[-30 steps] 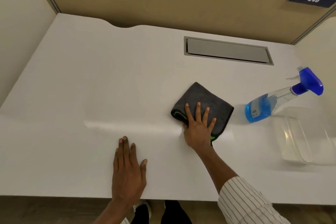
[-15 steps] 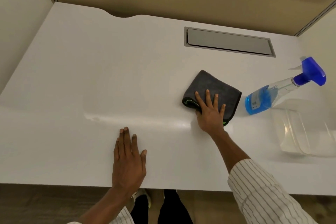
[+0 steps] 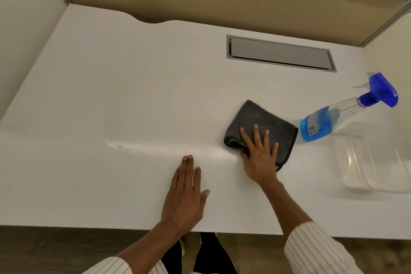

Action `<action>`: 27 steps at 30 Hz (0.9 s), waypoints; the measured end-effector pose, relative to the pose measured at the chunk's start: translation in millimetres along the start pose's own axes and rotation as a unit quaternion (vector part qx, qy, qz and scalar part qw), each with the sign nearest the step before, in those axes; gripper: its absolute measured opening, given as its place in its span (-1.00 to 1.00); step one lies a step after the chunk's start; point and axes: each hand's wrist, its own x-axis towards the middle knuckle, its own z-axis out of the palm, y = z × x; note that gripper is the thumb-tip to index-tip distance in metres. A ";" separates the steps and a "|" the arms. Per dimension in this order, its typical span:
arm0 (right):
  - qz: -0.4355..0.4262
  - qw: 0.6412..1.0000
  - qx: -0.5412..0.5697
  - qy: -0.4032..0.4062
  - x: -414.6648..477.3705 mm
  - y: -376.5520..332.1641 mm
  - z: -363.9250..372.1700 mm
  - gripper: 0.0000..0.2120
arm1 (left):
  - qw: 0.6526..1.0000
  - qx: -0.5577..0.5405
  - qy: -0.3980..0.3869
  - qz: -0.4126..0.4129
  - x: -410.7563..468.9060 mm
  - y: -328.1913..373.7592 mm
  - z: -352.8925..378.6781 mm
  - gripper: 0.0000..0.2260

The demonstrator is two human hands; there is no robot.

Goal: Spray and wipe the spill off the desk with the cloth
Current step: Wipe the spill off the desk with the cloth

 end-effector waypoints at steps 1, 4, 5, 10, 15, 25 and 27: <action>0.011 1.000 0.010 -0.007 15.6 0.2 -5.7 -0.35 | 1.000 0.008 0.004 0.008 -0.2 -1.6 -0.4 -0.33; 0.023 0.999 0.028 -0.029 38.7 -8.5 -13.9 -0.37 | 0.999 0.025 0.014 0.015 0.9 -3.2 -1.7 -0.33; 0.014 0.999 0.019 -0.028 35.3 -12.5 -12.4 -0.35 | 0.999 0.029 0.019 0.014 1.7 -2.0 -2.4 -0.34; -0.093 0.996 -0.001 0.005 -41.1 -11.8 14.8 -0.28 | 0.999 0.007 0.039 0.000 4.2 3.7 -0.3 -0.33; -0.097 0.995 0.001 0.022 -71.4 18.9 25.3 -0.25 | 1.000 -0.008 0.025 -0.004 3.5 1.1 1.5 -0.34; -0.042 0.999 0.010 0.005 14.4 -5.4 2.2 -0.32 | 0.999 0.011 0.030 0.008 3.7 1.3 -3.0 -0.34; -0.087 0.996 0.009 0.009 -9.3 -3.9 7.1 -0.30 | 0.999 0.009 0.032 0.005 4.3 1.1 -4.4 -0.35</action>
